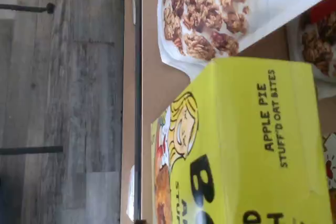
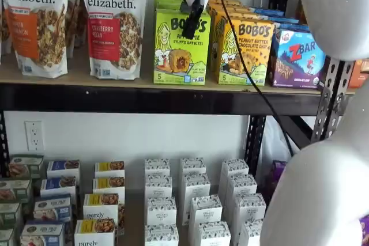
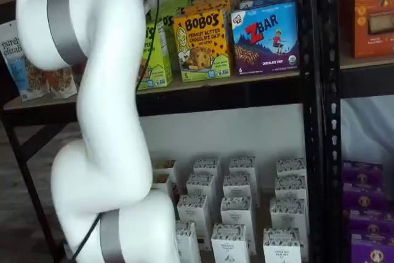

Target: Pick the green box on the top shelf, the fourth from the left

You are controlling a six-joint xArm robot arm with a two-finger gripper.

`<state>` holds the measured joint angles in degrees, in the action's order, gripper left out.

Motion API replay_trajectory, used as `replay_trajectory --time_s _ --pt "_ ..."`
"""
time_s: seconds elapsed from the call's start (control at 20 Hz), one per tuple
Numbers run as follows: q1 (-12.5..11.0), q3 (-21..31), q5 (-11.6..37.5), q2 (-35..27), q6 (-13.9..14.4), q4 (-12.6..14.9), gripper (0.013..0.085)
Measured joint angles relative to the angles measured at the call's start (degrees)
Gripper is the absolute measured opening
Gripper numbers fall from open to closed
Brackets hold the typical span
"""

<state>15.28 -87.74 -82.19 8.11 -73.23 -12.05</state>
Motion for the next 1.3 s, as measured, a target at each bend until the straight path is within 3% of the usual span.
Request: replay_trajectory --time_s 0.45,0.55,0.8,0.9,1.3 --pt "0.7 0.36 0.74 -0.1 0.62 -0.08 0.085" --pt "0.83 0.4 0.8 -0.14 0.72 -0.02 0.077" --pt "1.06 0.7 1.26 -0.1 0.92 -0.26 0.069" --pt "1.08 0.77 1.4 -0.06 0.94 -0.42 0.061" --pt "1.26 0.88 1.92 0.02 1.12 -0.08 0.061"
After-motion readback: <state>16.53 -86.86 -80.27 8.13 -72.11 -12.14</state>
